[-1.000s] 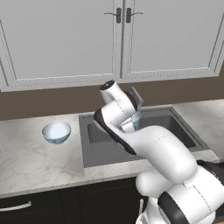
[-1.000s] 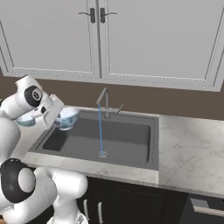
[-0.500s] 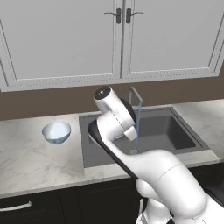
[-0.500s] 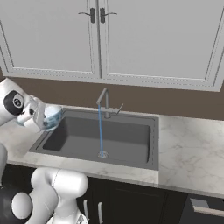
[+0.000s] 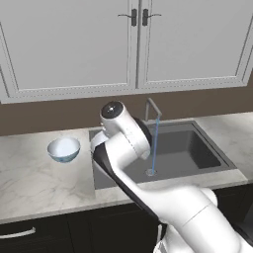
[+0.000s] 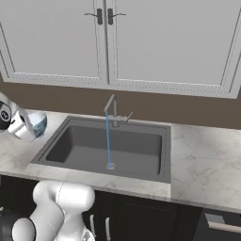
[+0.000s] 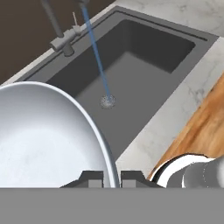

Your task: Rinse each bowl for a few seconds and place them down in the sink or on the counter.

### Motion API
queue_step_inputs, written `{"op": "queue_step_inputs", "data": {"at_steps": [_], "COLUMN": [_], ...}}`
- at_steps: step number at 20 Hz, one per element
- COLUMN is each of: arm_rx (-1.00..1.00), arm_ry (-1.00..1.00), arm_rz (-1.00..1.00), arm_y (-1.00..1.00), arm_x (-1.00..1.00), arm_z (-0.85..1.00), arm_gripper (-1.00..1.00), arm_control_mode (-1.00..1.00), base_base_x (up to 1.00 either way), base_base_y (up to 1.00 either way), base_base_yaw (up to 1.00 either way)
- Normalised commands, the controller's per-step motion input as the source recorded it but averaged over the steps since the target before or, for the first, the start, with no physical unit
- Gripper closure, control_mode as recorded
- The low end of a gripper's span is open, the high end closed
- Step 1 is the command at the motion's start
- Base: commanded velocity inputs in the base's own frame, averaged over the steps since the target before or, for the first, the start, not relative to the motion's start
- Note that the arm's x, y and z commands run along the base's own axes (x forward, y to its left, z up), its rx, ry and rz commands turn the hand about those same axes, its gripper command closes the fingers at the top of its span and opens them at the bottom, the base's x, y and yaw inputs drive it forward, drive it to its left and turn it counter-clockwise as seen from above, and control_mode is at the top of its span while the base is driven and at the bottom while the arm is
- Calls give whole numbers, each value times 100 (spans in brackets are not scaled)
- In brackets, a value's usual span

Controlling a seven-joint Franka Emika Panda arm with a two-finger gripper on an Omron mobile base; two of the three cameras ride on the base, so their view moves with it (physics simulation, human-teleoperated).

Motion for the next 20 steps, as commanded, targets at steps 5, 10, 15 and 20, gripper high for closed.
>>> {"op": "queue_step_inputs", "data": {"at_steps": [5,10,15,20], "arm_rx": [3,0,0,4], "arm_ry": [5,0,0,0], "arm_rz": [27,14,3,-1], "arm_y": [46,59,55,29], "arm_x": [-20,-16,-4,0], "arm_z": [5,0,-12,-34], "arm_gripper": [100,100,100,100], "arm_control_mode": [-100,-100,-100,-100], "base_base_x": [0,0,0,0], "base_base_y": [0,0,0,0], "base_base_yaw": [0,0,0,0]}}
